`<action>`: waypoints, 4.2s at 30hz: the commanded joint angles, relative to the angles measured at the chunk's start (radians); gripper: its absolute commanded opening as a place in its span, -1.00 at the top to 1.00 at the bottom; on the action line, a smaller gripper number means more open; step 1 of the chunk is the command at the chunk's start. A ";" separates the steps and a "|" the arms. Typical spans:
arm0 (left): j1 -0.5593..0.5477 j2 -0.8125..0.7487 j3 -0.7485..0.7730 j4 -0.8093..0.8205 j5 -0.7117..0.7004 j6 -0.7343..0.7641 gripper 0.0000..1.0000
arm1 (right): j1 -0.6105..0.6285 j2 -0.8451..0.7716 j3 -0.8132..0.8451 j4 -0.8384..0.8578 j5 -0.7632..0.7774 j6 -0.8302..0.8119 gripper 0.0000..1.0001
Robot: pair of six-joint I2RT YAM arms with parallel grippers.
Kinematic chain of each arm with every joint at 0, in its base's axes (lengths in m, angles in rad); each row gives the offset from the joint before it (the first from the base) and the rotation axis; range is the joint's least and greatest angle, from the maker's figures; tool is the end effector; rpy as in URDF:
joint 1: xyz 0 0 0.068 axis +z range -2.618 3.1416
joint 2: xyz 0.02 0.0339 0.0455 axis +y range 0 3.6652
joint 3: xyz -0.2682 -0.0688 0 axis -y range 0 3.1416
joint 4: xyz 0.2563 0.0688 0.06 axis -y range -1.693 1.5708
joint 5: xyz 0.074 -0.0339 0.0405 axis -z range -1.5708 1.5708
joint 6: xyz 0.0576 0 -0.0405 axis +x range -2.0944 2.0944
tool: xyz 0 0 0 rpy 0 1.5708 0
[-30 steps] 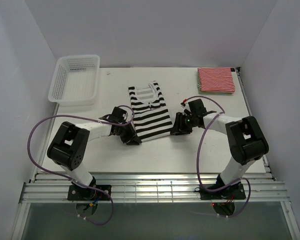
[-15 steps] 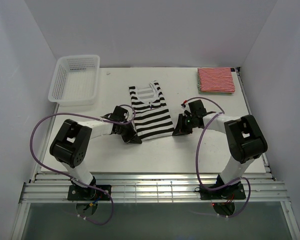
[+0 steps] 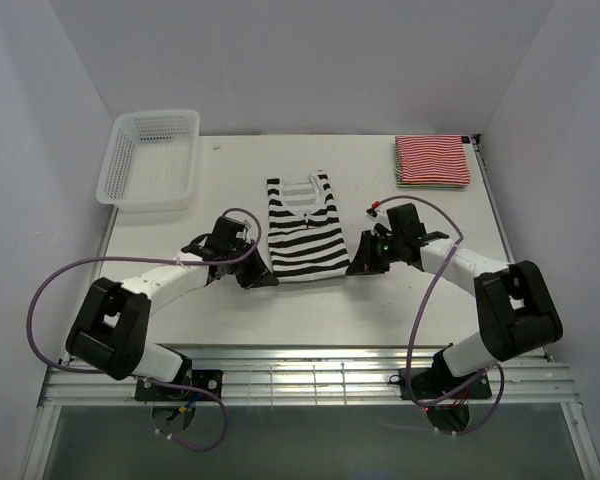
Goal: Fold and stack the tank tops
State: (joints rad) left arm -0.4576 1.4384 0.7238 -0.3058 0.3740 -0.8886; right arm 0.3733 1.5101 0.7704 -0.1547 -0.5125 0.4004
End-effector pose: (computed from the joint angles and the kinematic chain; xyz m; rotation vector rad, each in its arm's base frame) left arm 0.2457 -0.1445 0.1479 -0.4526 2.7670 -0.9070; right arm 0.2795 0.1398 0.1559 -0.1997 2.5443 0.9539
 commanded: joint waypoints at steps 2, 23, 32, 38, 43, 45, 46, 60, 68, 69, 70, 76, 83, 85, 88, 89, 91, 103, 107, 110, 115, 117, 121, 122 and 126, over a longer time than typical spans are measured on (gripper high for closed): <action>-0.010 -0.144 0.009 0.004 0.042 -0.015 1.00 | -0.002 -0.140 0.000 -0.072 -0.041 -0.008 0.85; 0.095 0.077 0.446 0.094 -0.058 0.106 1.00 | -0.063 0.068 0.525 -0.085 0.068 0.012 0.85; 0.157 0.235 0.563 0.114 -0.038 0.131 1.00 | -0.102 0.252 0.694 -0.054 0.009 0.014 0.85; 0.180 0.335 0.626 0.129 -0.038 0.134 1.00 | -0.116 0.383 0.800 -0.052 -0.020 0.014 0.85; 0.198 0.401 0.678 0.139 -0.050 0.137 1.00 | -0.120 0.453 0.845 -0.023 -0.020 0.023 0.85; 0.203 0.433 0.692 0.142 -0.047 0.137 1.00 | -0.123 0.464 0.833 0.018 -0.017 0.031 0.85; 0.206 0.445 0.704 0.145 -0.046 0.139 1.00 | -0.125 0.469 0.827 0.039 -0.017 0.037 0.85; 0.220 0.637 0.831 0.166 -0.043 0.148 1.00 | -0.129 0.636 0.886 0.142 -0.021 0.068 0.85; 0.241 0.806 1.041 0.068 -0.011 0.184 0.09 | -0.134 0.725 0.954 0.251 -0.084 0.077 0.15; 0.241 0.821 1.072 0.029 0.008 0.203 -0.45 | -0.134 0.723 0.958 0.253 -0.101 0.077 0.03; 0.241 0.832 1.104 0.022 0.020 0.211 -0.63 | -0.134 0.717 0.958 0.253 -0.118 0.072 -0.09; 0.240 0.742 1.062 0.030 0.042 0.229 -0.96 | -0.117 0.570 0.805 0.274 -0.104 0.008 -0.80; 0.182 0.636 0.938 0.034 0.071 0.228 -0.96 | -0.097 0.507 0.696 0.299 -0.123 0.008 -0.80; 0.160 0.597 0.896 0.036 0.057 0.226 -0.96 | -0.096 0.518 0.705 0.316 -0.129 0.020 -0.80; 0.142 0.574 0.875 0.040 0.022 0.220 -0.96 | -0.094 0.559 0.737 0.328 -0.129 0.034 -0.80; 0.142 0.576 0.872 0.042 0.028 0.215 -0.96 | -0.094 0.574 0.777 0.319 -0.130 0.038 -0.80; 0.140 0.594 0.876 0.059 0.054 0.197 -0.96 | -0.093 0.631 0.822 0.311 -0.138 0.044 -0.80; 0.126 0.734 0.878 -0.006 0.013 0.255 -0.96 | -0.091 0.912 1.084 0.245 -0.109 0.080 -0.80; 0.128 0.766 0.897 -0.057 -0.027 0.301 -0.96 | -0.093 0.934 1.104 0.224 -0.103 0.066 -0.80; 0.129 0.774 0.921 -0.082 -0.001 0.313 -0.96 | -0.093 0.915 1.129 0.189 -0.103 0.038 -0.80; 0.126 0.673 0.928 -0.081 0.002 0.313 -0.96 | -0.093 0.819 1.141 0.113 -0.095 -0.032 -0.80; 0.125 0.630 0.927 -0.082 -0.012 0.313 -0.96 | -0.093 0.748 1.109 0.074 -0.077 -0.055 -0.80; 0.123 0.506 0.896 -0.085 -0.050 0.310 -0.96 | -0.093 0.641 1.003 0.012 0.000 -0.124 -0.80; 0.123 0.487 0.885 -0.090 -0.064 0.309 -0.96 | -0.093 0.616 0.988 -0.008 0.015 -0.136 -0.80; 0.125 0.407 0.832 -0.110 -0.127 0.309 -0.96 | -0.093 0.605 0.955 -0.126 0.081 -0.210 -0.80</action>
State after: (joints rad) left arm -0.3344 1.9663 1.5848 -0.3969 0.3145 -0.5911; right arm 0.2817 2.1345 1.7527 -0.1699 -0.5053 0.2790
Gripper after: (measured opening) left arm 0.978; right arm 0.900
